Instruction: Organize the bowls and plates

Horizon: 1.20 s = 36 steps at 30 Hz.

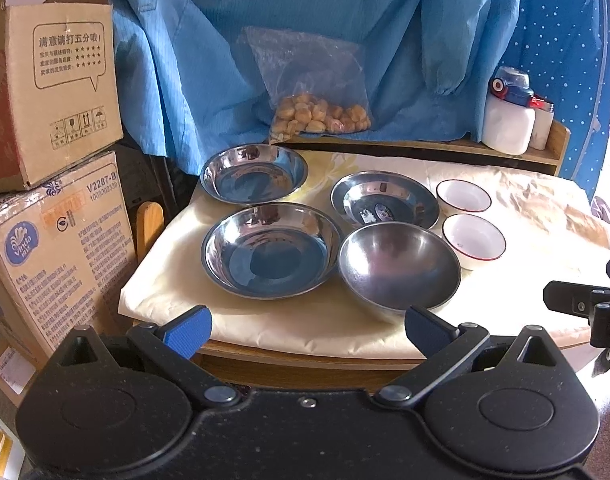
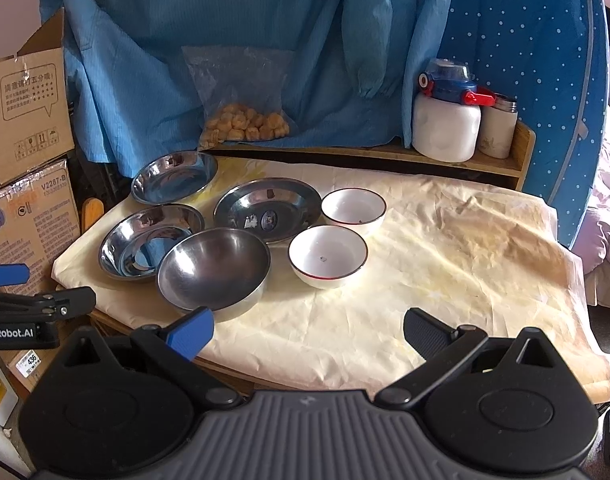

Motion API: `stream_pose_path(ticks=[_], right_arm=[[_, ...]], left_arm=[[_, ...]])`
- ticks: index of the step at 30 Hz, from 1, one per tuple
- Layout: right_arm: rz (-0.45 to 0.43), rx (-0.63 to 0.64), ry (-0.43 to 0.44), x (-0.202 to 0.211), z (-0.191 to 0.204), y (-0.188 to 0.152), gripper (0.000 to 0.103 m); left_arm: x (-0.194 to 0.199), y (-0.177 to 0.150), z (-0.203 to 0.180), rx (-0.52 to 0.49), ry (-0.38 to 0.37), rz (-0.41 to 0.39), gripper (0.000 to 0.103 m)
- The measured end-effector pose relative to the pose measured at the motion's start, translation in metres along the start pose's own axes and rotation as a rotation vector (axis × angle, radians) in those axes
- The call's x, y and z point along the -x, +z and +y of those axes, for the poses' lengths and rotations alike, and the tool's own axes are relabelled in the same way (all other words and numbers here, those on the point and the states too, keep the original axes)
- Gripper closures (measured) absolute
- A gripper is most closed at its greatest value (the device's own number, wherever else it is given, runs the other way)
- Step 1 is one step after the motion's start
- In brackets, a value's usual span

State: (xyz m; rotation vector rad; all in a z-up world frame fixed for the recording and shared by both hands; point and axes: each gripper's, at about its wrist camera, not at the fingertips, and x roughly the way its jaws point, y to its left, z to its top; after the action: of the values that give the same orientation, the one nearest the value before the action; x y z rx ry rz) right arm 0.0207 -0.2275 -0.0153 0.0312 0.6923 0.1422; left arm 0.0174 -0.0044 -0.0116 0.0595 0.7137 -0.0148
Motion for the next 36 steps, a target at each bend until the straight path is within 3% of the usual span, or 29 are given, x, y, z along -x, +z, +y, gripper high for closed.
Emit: stream_pose_path(ticks=[10, 17, 22, 26, 29, 36], right_arm=[[0.033, 0.07, 0.076, -0.015, -0.005, 0.015, 0.0], [0.026, 0.196, 0.163, -0.031, -0.012, 0.038, 0.0], [0.037, 0.23, 0.306, -0.05, -0.011, 0.064, 0.0], [0.047, 0.217, 0.363, -0.07, -0.003, 0.087, 0.0], [0.05, 0.221, 0.382, -0.087, 0.006, 0.098, 0.0], [0.102, 0.225, 0.356, -0.141, 0.033, 0.117, 0.001]], left_arm=[[-0.016, 0.005, -0.007, 0.086, 0.028, 0.075, 0.001], [-0.029, 0.015, -0.006, 0.161, 0.117, 0.115, 0.001], [-0.043, 0.031, 0.025, 0.278, 0.178, 0.167, 0.001], [-0.058, 0.042, 0.053, 0.32, 0.198, 0.187, 0.001], [-0.075, 0.05, 0.07, 0.299, 0.193, 0.193, 0.001], [-0.129, 0.062, 0.108, 0.313, 0.076, 0.259, 0.001]])
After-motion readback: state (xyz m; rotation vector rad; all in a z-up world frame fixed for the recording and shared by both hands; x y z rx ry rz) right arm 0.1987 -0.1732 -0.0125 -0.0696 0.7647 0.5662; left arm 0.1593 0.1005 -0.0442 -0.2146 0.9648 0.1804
